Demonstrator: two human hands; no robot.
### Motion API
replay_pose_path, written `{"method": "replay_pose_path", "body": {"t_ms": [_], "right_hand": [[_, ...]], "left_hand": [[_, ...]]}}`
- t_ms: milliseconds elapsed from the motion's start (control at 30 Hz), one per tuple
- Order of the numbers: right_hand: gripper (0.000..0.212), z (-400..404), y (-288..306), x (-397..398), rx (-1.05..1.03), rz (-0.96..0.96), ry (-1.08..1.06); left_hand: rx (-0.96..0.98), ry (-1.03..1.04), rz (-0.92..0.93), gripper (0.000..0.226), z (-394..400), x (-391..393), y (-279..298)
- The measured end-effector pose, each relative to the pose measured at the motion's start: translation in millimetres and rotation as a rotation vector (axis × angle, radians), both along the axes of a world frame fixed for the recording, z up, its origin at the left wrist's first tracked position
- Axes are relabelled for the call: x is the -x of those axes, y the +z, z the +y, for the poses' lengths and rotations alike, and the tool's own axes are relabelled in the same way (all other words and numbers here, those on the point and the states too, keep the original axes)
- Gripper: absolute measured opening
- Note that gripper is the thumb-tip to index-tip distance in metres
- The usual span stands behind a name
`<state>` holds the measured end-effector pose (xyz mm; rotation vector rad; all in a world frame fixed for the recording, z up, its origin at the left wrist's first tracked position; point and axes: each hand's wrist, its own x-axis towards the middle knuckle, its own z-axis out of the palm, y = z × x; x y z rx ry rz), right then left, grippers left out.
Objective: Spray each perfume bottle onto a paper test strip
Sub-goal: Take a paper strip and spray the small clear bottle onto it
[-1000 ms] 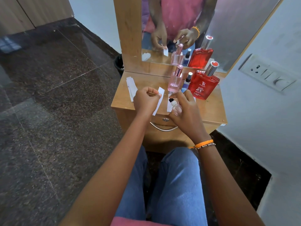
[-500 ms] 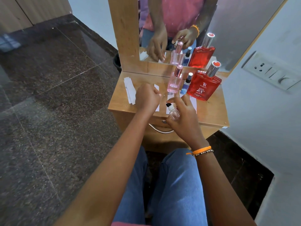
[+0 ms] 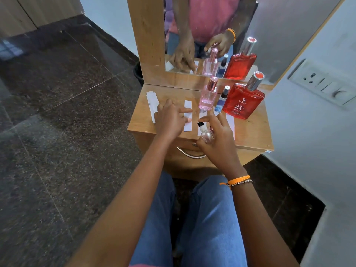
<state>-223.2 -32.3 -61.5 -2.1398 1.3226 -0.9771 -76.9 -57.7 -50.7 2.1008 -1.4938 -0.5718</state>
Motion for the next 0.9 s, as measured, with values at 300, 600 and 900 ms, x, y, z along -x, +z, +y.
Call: {"method": "replay_pose_path", "body": {"t_ms": [300, 600, 900], "right_hand": [[0.041, -3.1, -0.6, -1.3, 0.008, -0.044, -0.018], [0.048, -0.6, 13.5, -3.1, -0.037, -0.427, -0.064], [0.039, 3.7, 27.8, -7.0, -0.292, -0.794, 0.041]], "left_hand": [[0.038, -0.031, 0.007, 0.029, -0.5, -0.6, -0.9], [0.227, -0.063, 0.377, 0.020, 23.5, 4.2, 20.9], [0.123, -0.198, 0.830, 0.033, 68.3, 18.7, 34.0]]}}
